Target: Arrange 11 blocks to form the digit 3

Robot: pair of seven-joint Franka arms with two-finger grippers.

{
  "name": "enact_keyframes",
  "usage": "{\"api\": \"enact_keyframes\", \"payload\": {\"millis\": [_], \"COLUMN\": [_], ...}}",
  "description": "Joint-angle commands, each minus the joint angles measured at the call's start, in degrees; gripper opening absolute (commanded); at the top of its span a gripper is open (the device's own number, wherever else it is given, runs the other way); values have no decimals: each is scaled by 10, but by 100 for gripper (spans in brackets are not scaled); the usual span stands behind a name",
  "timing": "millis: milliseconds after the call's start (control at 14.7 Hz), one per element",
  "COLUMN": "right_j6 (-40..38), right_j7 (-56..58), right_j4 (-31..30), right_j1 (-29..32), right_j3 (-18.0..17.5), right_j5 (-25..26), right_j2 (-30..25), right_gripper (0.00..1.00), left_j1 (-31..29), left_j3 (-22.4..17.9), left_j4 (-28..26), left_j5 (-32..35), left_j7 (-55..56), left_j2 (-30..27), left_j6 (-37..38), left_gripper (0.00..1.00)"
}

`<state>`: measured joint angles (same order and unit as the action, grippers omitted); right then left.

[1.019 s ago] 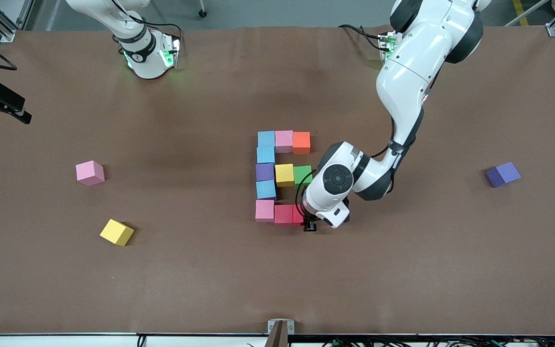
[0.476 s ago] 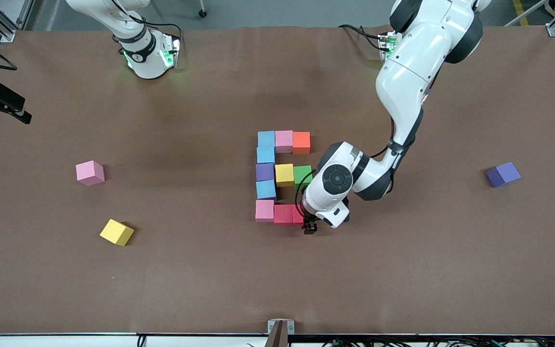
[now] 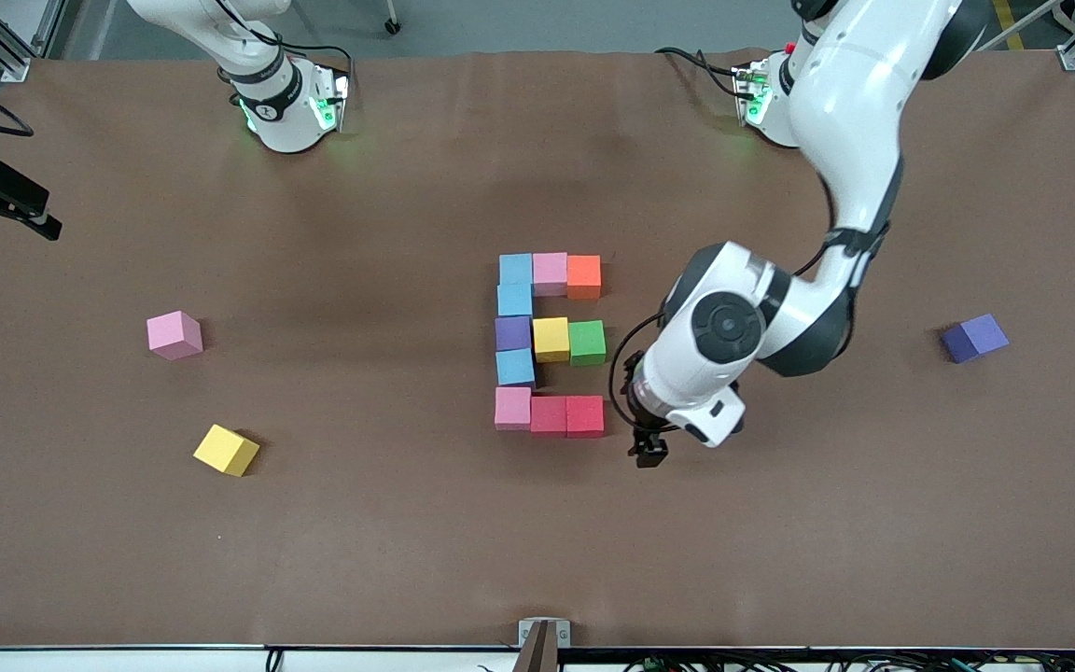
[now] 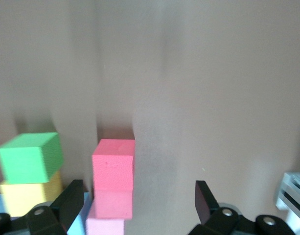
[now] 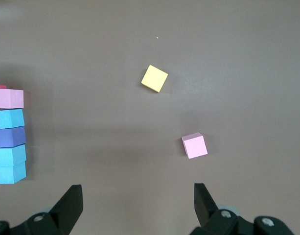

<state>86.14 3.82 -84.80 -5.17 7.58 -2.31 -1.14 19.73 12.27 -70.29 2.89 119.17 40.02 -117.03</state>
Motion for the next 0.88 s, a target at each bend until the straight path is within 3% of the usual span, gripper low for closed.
{"api": "enact_keyframes", "payload": {"millis": [0, 408, 815], "right_j6": [-3, -3, -3], "right_j7": [-2, -2, -2], "right_j4": [-3, -3, -3], "right_j1": [-5, -5, -5], "right_j3": [1, 1, 1], "right_j5": [7, 7, 7], "right_j2": [-4, -4, -4], "right_gripper": [100, 100, 100], "left_j1": [-27, -130, -216], "left_j3": [-4, -6, -1], "left_j4": [-21, -22, -33], "left_j5": [-3, 4, 2], "left_j7": [-180, -629, -899], "left_j2": [-79, -200, -291], "left_j6": [87, 235, 336], "left_gripper": [100, 100, 100]}}
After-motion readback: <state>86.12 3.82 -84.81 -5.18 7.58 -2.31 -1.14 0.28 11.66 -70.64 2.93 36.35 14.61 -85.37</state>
